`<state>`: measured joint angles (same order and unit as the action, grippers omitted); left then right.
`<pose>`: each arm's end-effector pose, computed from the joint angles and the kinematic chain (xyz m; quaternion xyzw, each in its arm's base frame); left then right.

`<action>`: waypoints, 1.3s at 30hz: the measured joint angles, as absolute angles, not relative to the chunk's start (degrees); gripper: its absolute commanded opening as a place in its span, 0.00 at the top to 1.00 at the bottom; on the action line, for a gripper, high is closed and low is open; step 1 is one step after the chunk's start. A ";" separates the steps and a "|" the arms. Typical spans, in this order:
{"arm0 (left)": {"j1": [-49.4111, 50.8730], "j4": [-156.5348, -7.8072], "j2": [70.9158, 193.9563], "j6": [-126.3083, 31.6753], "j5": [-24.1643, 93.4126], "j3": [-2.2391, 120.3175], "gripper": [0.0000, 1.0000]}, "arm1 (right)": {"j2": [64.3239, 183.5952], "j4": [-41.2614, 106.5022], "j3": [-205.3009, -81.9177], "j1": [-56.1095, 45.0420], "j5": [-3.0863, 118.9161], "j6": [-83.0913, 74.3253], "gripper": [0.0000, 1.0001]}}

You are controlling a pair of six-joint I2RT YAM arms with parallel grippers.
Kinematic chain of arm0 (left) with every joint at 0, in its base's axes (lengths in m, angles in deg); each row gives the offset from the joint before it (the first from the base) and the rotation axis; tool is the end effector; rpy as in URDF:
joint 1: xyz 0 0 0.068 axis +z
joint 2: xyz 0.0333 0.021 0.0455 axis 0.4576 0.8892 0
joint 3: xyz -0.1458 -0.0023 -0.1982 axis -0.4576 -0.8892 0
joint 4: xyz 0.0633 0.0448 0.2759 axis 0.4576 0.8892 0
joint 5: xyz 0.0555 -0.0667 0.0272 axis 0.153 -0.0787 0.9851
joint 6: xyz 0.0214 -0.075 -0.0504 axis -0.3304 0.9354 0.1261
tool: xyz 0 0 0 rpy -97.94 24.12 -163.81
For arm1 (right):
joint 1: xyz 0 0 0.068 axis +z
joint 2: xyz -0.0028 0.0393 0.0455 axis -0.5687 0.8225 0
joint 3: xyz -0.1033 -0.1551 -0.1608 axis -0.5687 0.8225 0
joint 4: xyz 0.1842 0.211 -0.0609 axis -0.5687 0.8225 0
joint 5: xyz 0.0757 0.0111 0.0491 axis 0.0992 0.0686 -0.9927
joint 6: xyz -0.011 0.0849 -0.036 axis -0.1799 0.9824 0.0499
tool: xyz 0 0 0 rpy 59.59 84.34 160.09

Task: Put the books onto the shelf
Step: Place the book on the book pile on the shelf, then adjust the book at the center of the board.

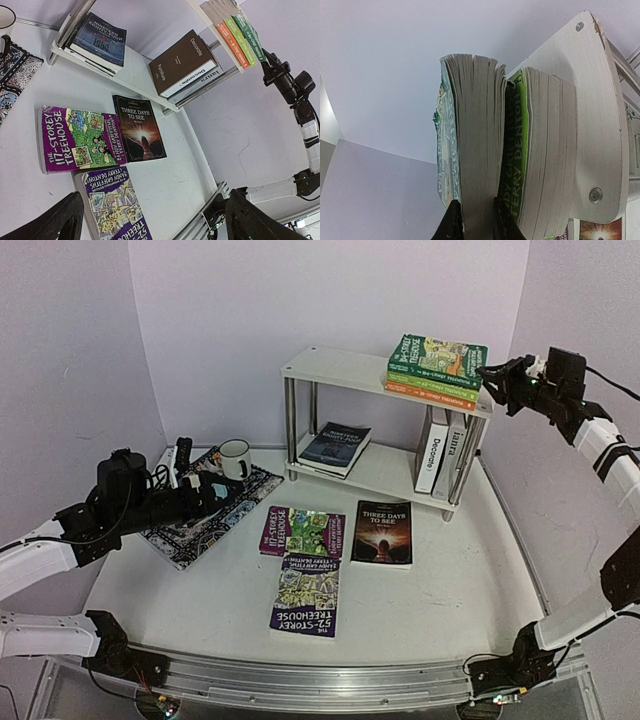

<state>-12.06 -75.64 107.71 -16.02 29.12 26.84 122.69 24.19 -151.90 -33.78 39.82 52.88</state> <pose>0.2182 -0.2042 0.2643 0.0482 0.7903 -0.4683 0.3923 0.3904 0.0423 0.4563 0.1743 0.6135 0.5250 0.5636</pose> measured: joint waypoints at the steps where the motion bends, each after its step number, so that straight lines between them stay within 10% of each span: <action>1: -12.06 -75.64 107.71 -16.02 29.13 26.84 0.00 | 122.69 24.17 -151.87 -33.78 39.97 52.86 1.00; 9: -12.07 -75.64 107.72 -16.02 29.11 26.84 0.00 | 122.69 23.44 -151.40 -33.77 40.92 52.47 0.98; 13: -12.06 -75.64 107.87 -16.02 29.10 26.84 0.00 | 122.68 22.79 -150.37 -33.78 41.38 52.44 0.68; 39: -12.07 -75.64 108.58 -16.11 29.10 26.84 0.00 | 116.20 26.59 -149.56 -34.02 46.95 38.32 0.02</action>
